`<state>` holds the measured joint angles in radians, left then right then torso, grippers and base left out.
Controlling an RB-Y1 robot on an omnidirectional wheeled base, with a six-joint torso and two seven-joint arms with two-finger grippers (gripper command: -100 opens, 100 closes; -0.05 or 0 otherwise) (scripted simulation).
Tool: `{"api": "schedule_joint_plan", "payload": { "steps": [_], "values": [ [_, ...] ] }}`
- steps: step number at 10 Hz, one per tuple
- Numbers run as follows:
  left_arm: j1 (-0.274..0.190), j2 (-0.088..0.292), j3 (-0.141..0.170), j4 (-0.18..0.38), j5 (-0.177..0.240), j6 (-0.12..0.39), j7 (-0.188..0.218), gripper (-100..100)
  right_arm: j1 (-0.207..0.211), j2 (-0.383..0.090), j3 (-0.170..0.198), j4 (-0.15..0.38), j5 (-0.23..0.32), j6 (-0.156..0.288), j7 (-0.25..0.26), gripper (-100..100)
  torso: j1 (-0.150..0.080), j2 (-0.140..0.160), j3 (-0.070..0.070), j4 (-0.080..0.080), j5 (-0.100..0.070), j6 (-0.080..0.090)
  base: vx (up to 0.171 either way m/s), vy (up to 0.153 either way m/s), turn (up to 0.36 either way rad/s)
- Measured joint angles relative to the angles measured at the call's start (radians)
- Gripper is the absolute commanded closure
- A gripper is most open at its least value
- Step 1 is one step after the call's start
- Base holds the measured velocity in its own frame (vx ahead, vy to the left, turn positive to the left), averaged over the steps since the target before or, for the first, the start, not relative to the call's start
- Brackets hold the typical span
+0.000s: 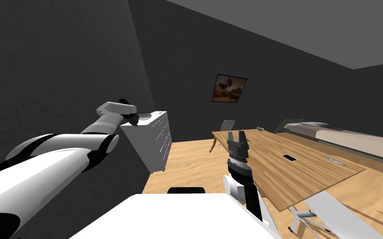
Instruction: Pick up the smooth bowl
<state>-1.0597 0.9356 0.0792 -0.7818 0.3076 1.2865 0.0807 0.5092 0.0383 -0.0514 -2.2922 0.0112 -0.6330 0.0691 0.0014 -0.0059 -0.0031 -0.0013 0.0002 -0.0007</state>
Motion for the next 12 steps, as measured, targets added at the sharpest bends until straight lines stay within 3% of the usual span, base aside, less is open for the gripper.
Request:
{"api": "schedule_joint_plan", "payload": {
  "steps": [2,8,10,12],
  "values": [
    [-0.017,0.011,0.004,0.024,0.0,0.026,0.002,-100,0.0,0.0,0.0,0.0,0.0,0.0,0.0,0,0.0,0.002,0.001,0.0,0.0,0.0,0.04,0.006,-0.027],
    [-0.155,0.077,0.015,0.185,-0.013,0.116,-0.008,-100,0.0,0.0,0.0,0.0,0.0,0.0,0.0,0,0.002,-0.002,-0.001,-0.001,0.001,0.0,0.094,0.029,-0.051],
    [-0.17,0.094,0.024,0.204,-0.012,0.158,-0.005,-100,0.0,0.0,0.0,0.0,0.0,0.0,0.0,0,0.003,-0.002,-0.001,-0.001,0.001,0.0,0.099,0.047,-0.034],
    [-0.213,0.105,0.021,0.262,-0.02,0.167,-0.01,-100,0.0,0.0,0.0,0.0,0.0,0.0,0.0,0,0.001,0.0,0.0,-0.001,0.001,0.0,0.072,0.029,-0.032]
  ]
}}
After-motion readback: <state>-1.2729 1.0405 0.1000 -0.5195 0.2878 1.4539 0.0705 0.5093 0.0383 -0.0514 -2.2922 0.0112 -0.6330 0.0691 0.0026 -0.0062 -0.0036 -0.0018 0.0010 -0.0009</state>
